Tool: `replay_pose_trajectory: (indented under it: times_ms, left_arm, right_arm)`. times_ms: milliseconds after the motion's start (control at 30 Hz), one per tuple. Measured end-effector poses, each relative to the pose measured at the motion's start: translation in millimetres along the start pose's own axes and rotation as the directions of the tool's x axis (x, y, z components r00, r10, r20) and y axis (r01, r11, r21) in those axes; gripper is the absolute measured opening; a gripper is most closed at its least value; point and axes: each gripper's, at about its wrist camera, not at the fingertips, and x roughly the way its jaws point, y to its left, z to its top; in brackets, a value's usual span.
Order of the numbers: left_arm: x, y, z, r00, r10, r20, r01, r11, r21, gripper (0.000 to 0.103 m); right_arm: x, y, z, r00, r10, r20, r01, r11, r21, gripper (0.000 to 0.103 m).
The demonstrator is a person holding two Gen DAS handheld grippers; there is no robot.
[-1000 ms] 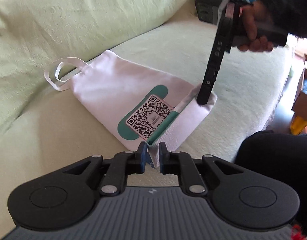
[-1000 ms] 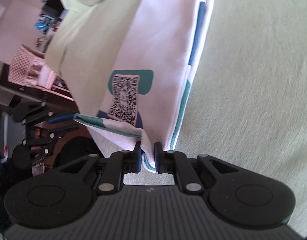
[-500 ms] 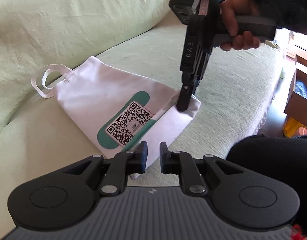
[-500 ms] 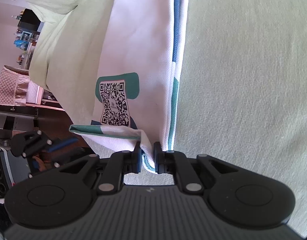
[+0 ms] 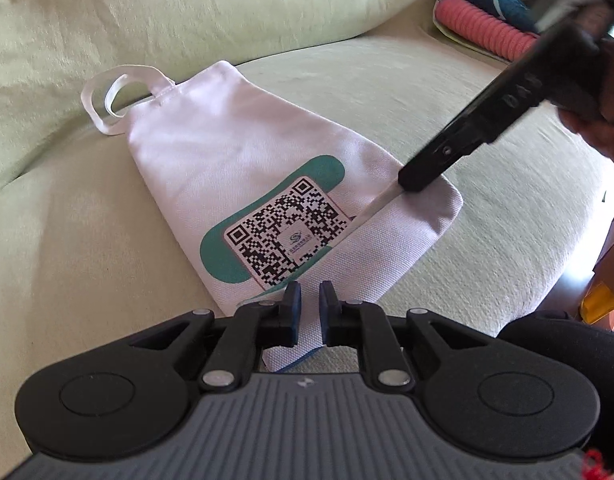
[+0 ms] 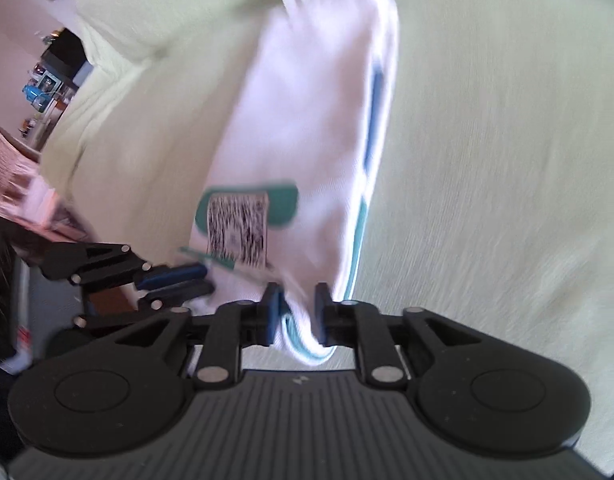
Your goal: Fold shopping bag
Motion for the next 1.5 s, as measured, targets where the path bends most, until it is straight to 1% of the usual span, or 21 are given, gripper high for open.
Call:
replay_pose_trajectory:
  times_ms: [33, 67, 167, 233, 267, 333, 367, 500, 567, 667, 867, 933, 1000, 1100, 1133, 1167, 1267, 1400, 1433, 1467, 1500]
  left_arm:
    - [0.0, 0.4, -0.4, 1.0, 0.0, 0.001, 0.0, 1.0, -0.005, 0.016]
    - [0.0, 0.6, -0.4, 1.0, 0.0, 0.0, 0.0, 1.0, -0.009, 0.016]
    - [-0.4, -1.6, 0.1, 1.0, 0.011, -0.002, -0.011, 1.0, -0.006, 0.016]
    - [-0.8, -1.7, 0.0, 1.0, 0.011, -0.002, -0.011, 1.0, -0.009, 0.016]
    - [-0.8, -1.3, 0.0, 1.0, 0.01, -0.002, -0.011, 1.0, -0.011, 0.016]
    - [-0.8, -1.0, 0.1, 1.0, 0.01, -0.001, -0.01, 1.0, -0.011, 0.016]
    - [-0.8, -1.0, -0.3, 1.0, 0.01, 0.003, -0.01, 1.0, -0.009, 0.016]
    - [-0.5, 4.2, -7.8, 0.999, 0.008, 0.049, -0.007, 1.0, -0.015, 0.015]
    - [-1.9, 9.7, -15.1, 0.997, 0.009, 0.082, -0.006, 0.999, -0.034, 0.013]
    - [-3.8, 21.1, -19.2, 0.995, 0.011, 0.097, -0.003, 0.996, -0.09, 0.007]
    - [-0.8, 31.7, -16.5, 0.996, 0.001, 0.092, 0.01, 0.993, -0.121, 0.007]
    - [-7.8, 23.6, -14.0, 0.996, 0.053, 0.076, -0.047, 0.995, -0.086, 0.007]
    - [-20.8, 3.3, -15.2, 0.987, 0.142, 0.075, -0.145, 0.989, 0.034, 0.007]
    - [-37.9, -29.1, -27.9, 0.977, 0.181, 0.109, -0.204, 0.94, 0.274, 0.017]
    - [-39.8, -36.4, -32.2, 0.977, 0.182, 0.114, -0.21, 0.919, 0.333, 0.034]
    - [-38.9, -42.9, -37.1, 0.974, 0.192, 0.12, -0.224, 0.891, 0.395, 0.041]
    - [-24.7, -57.1, -52.0, 0.959, 0.243, 0.144, -0.281, 0.765, 0.58, 0.041]
    - [-6.8, -63.3, -62.3, 0.955, 0.23, 0.189, -0.292, 0.593, 0.75, 0.044]
    - [-1.9, -62.9, -62.3, 0.955, 0.233, 0.181, -0.284, 0.561, 0.777, 0.043]
    - [3.5, -60.7, -61.0, 0.959, 0.235, 0.159, -0.265, 0.55, 0.792, 0.041]
    - [6.1, -58.1, -59.0, 0.965, 0.222, 0.137, -0.242, 0.564, 0.79, 0.035]
  right_arm:
    - [-11.1, 17.4, -9.8, 0.987, -0.124, 0.097, 0.135, 0.985, -0.106, 0.04]
    - [-18.9, 34.3, -18.9, 0.965, -0.19, 0.18, 0.226, 0.951, -0.209, 0.035]
    - [-25.5, 81.6, -52.1, 0.932, -0.178, 0.316, 0.306, 0.854, -0.42, 0.018]
    - [-17.6, 99.4, -64.0, 0.932, -0.159, 0.326, 0.31, 0.818, -0.485, 0.005]
    - [-8.9, 106.3, -69.5, 0.923, -0.18, 0.34, 0.342, 0.788, -0.512, 0.005]
    - [5.5, 104.6, -71.9, 0.907, -0.227, 0.355, 0.391, 0.77, -0.505, 0.005]
    - [10.0, 99.8, -71.2, 0.906, -0.231, 0.354, 0.391, 0.776, -0.494, 0.001]
    - [24.9, 77.1, -66.5, 0.913, -0.222, 0.342, 0.365, 0.818, -0.445, 0.0]
    - [25.5, 62.8, -61.1, 0.927, -0.189, 0.323, 0.307, 0.879, -0.365, 0.0]
    - [21.7, 45.9, -57.6, 0.946, -0.146, 0.291, 0.231, 0.931, -0.283, 0.0]
    - [21.7, 38.8, -59.4, 0.956, -0.126, 0.266, 0.192, 0.952, -0.238, 0.0]
    - [20.6, 37.4, -56.7, 0.96, -0.124, 0.252, 0.183, 0.958, -0.223, 0.0]
    - [20.1, 36.3, -53.8, 0.964, -0.119, 0.238, 0.172, 0.962, -0.214, 0.0]
    - [21.1, 35.7, -51.8, 0.968, -0.116, 0.224, 0.166, 0.962, -0.219, 0.0]
    - [20.9, 35.1, -51.7, 0.968, -0.112, 0.223, 0.162, 0.962, -0.221, 0.0]
    - [21.2, 34.7, -51.2, 0.969, -0.109, 0.221, 0.159, 0.961, -0.225, 0.0]
    - [22.1, 34.7, -49.3, 0.972, -0.102, 0.213, 0.154, 0.957, -0.246, 0.0]
    - [22.4, 34.3, -46.3, 0.975, -0.096, 0.199, 0.148, 0.953, -0.265, 0.0]
    - [22.2, 33.8, -45.6, 0.976, -0.094, 0.196, 0.145, 0.953, -0.266, 0.0]
    - [22.1, 33.4, -45.1, 0.977, -0.092, 0.194, 0.142, 0.953, -0.266, 0.0]
    - [22.0, 33.0, -44.6, 0.977, -0.09, 0.193, 0.14, 0.954, -0.267, 0.0]
